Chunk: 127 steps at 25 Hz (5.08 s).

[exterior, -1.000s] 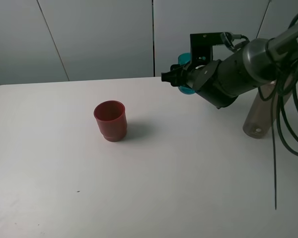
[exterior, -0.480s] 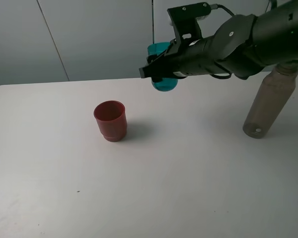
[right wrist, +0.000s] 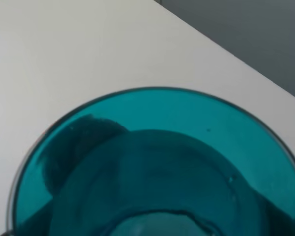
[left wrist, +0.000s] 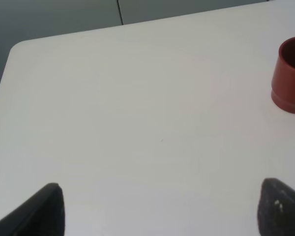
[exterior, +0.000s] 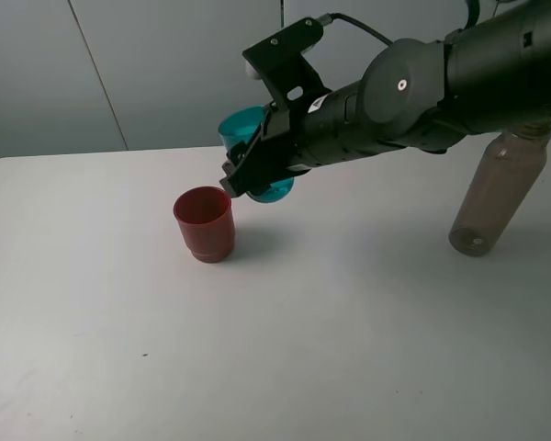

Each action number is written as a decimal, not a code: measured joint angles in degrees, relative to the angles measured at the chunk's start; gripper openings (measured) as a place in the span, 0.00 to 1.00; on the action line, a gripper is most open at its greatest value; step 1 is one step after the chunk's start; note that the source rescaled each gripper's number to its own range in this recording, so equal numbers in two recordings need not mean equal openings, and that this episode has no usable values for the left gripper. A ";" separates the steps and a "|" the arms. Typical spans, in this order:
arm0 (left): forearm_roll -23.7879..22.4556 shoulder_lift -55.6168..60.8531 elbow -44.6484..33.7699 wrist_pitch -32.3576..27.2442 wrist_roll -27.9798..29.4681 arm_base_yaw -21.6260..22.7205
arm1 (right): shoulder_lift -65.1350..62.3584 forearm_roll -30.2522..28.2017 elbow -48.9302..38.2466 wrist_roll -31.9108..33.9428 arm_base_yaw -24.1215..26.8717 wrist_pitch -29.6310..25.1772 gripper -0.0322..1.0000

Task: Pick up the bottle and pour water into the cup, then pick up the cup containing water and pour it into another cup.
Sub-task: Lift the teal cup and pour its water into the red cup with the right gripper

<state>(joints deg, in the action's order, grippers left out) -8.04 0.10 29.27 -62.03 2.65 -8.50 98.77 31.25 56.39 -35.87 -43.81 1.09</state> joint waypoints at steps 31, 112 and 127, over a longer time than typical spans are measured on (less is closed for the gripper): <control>0.00 0.00 0.00 0.00 -0.26 0.00 | 13.37 -9.23 7.86 -14.67 1.53 4.54 0.14; 0.00 0.00 0.00 0.00 0.01 0.00 | 19.00 -11.21 14.70 -64.35 1.53 9.72 0.14; 0.00 0.00 0.00 0.00 0.01 0.00 | 19.06 -11.21 14.70 -70.88 1.53 13.81 0.14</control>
<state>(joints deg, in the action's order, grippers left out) -8.04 0.10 29.27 -62.03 2.66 -8.50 117.83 20.05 71.09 -106.75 -42.28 14.90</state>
